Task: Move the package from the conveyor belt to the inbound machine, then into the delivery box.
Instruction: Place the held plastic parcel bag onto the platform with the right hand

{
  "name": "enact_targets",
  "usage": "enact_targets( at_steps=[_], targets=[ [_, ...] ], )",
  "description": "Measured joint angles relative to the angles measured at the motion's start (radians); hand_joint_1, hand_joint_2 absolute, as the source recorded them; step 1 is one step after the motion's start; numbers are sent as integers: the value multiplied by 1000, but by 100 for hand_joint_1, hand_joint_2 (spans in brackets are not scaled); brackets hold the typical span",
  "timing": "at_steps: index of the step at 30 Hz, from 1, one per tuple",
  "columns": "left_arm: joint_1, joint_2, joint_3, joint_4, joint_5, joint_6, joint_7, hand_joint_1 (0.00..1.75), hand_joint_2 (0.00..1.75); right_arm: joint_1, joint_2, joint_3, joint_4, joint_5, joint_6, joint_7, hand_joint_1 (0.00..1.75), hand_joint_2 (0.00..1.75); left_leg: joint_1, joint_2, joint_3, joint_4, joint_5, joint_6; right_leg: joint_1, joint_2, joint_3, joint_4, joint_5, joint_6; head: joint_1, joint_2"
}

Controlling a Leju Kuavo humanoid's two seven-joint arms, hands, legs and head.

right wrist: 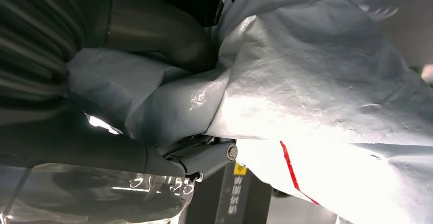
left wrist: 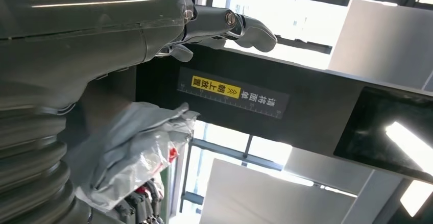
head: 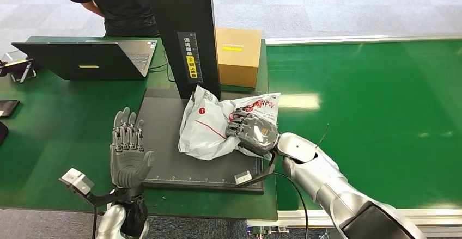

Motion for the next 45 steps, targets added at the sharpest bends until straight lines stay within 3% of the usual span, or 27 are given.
enact_targets(
  at_steps=[1,2,5,6,16,21,26,31,33,37,45],
  targets=[
    [-1,0,0,1,1,0,0,0,175,-2,2,4,10,0,-4,0,175,175,0,0,0,0,0,0,0,0,0,0,0,0,0,0],
    [-2,0,0,1,1,0,0,0,175,-5,5,8,18,1,-10,0,141,175,0,0,0,0,0,0,0,0,0,0,0,0,0,0],
    [-4,0,0,3,1,1,0,0,175,-7,7,14,27,13,-31,-1,10,175,0,0,0,0,0,0,0,0,0,0,0,0,0,0],
    [-4,0,0,4,0,3,0,0,175,-6,7,12,24,20,-35,-3,0,175,0,0,0,0,0,0,0,0,0,0,0,0,0,0],
    [-6,0,-7,16,7,19,0,0,175,103,5,-82,-230,58,-41,-8,0,175,0,0,0,0,0,0,0,0,-1,0,0,0,0,0],
    [-7,1,-12,20,12,29,0,0,175,161,4,-121,-377,1,-42,-8,0,175,0,0,0,0,0,0,0,0,-1,0,0,0,0,0],
    [-5,2,-12,20,12,43,0,0,175,202,4,-135,-491,-218,-42,-8,0,175,0,0,0,0,0,0,0,0,0,0,0,0,0,0],
    [11,4,-10,17,8,64,0,0,175,244,-10,-105,-612,-740,-20,-8,0,175,0,0,0,0,0,0,0,0,0,0,0,0,0,0],
    [20,5,-8,15,4,65,0,0,175,274,-23,-99,-663,-868,35,-9,0,175,0,0,0,0,0,0,0,0,-1,0,0,0,0,0],
    [33,7,-4,14,-1,65,0,0,175,348,-43,-124,-733,-982,212,-9,0,175,0,0,-1,0,0,0,0,0,-1,-1,0,0,0,0],
    [41,11,2,14,7,51,2,0,175,425,-58,-186,-781,-1025,314,-9,0,175,0,0,0,0,0,0,0,0,0,-1,0,0,0,0]
  ],
)
